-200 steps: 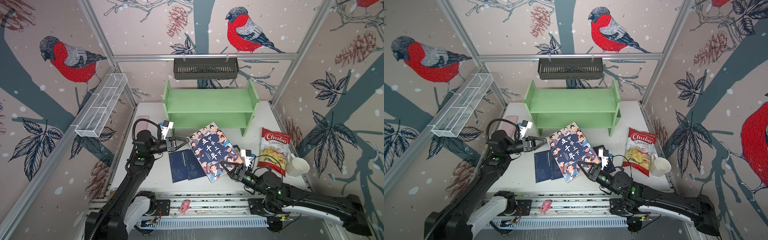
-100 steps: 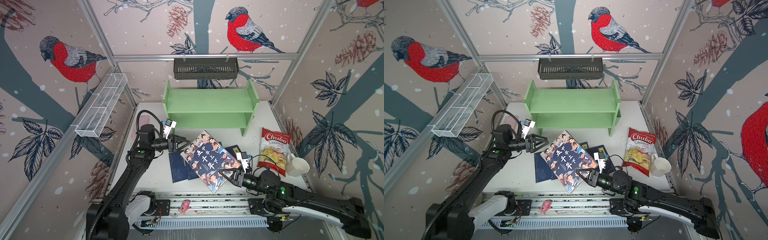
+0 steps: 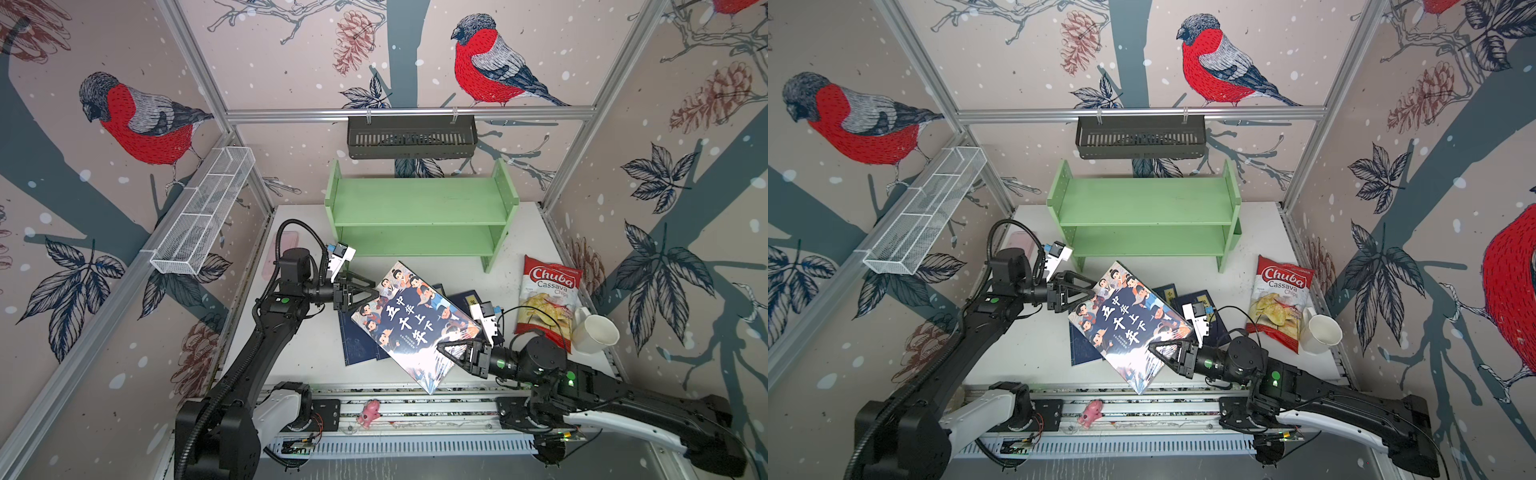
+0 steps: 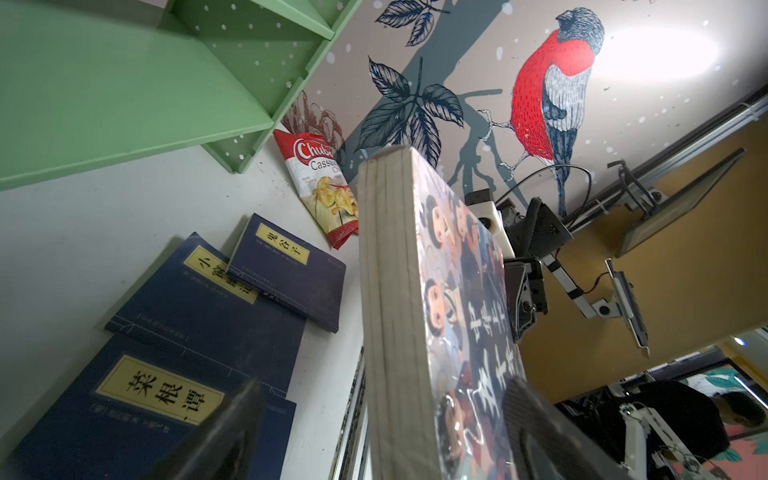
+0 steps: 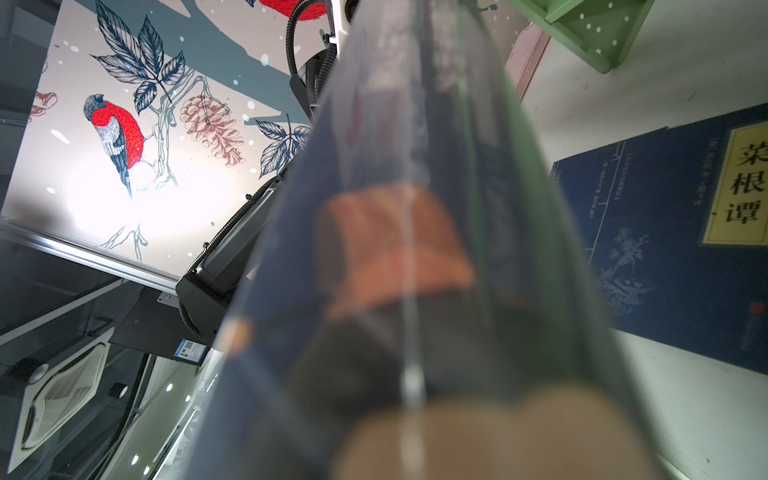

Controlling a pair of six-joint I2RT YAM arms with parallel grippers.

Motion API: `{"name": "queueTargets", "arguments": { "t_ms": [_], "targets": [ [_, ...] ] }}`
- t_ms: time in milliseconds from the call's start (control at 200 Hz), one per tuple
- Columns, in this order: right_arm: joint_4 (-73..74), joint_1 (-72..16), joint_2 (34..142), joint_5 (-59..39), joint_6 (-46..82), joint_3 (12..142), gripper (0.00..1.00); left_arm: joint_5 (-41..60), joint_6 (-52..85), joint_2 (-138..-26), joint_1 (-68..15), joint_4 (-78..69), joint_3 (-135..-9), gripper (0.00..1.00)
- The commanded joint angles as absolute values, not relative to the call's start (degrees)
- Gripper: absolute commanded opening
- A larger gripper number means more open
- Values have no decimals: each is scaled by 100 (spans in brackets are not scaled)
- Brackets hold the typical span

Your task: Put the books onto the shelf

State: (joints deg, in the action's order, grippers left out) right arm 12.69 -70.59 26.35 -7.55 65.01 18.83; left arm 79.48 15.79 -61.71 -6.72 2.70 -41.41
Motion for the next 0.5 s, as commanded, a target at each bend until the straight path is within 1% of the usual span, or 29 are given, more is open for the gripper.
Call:
{"name": "queueTargets", "arguments": {
  "t_ms": [0, 175, 240, 285, 365, 495],
  "targets": [
    [2469, -7066, 2764, -997, 6097, 2075, 1, 8483, 1591, -6298, -668, 192, -4231, 90],
    [2511, -7058, 3180, -1225, 5921, 2321, 1, 8739, 1580, -6324, -718, 220, -4271, 87],
    [2449, -7041, 3292, -1239, 5866, 2413, 1, 8841, 1596, -6280, -734, 211, -4271, 83],
    [2459, -7016, 3320, -1239, 5854, 2442, 1, 8880, 1622, -6245, -747, 211, -4271, 79],
    [2488, -6933, 3341, -1283, 5845, 2460, 1, 9015, 1714, -6172, -772, 156, -4256, 66],
    [2572, -6724, 3362, -1321, 5893, 2446, 1, 9205, 2106, -6125, -826, -158, -4210, 51]
  ]
}}
